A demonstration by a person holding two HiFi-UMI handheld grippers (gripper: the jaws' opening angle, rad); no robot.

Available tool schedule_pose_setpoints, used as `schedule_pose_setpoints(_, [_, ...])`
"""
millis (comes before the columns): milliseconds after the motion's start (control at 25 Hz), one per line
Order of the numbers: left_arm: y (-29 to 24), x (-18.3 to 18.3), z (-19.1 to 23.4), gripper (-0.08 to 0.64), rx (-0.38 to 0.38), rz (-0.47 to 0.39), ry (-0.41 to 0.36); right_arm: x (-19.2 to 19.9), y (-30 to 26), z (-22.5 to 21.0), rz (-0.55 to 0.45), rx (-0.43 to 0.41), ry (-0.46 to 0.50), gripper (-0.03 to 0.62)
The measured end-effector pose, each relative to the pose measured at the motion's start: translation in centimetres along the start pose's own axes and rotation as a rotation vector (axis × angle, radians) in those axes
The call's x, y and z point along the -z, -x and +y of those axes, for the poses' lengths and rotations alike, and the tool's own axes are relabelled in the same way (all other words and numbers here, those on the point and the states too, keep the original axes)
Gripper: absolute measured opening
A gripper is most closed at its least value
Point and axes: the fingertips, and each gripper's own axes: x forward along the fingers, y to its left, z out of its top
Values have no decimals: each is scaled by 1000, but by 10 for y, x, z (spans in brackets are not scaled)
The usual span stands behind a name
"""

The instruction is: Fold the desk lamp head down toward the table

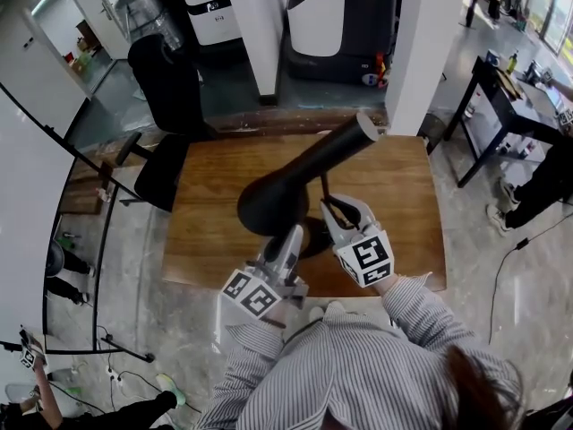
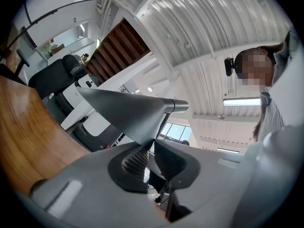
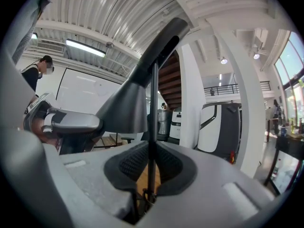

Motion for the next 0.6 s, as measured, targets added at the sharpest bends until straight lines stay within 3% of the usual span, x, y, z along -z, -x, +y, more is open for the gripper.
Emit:
schedule_pose_setpoints(360, [-5, 7, -3, 18, 14, 18, 33, 0, -1, 1, -2, -8, -1, 40])
schedule_pose_setpoints(600, [-5, 10, -1, 23, -10, 53, -2, 0, -1, 2, 6, -64, 15, 40])
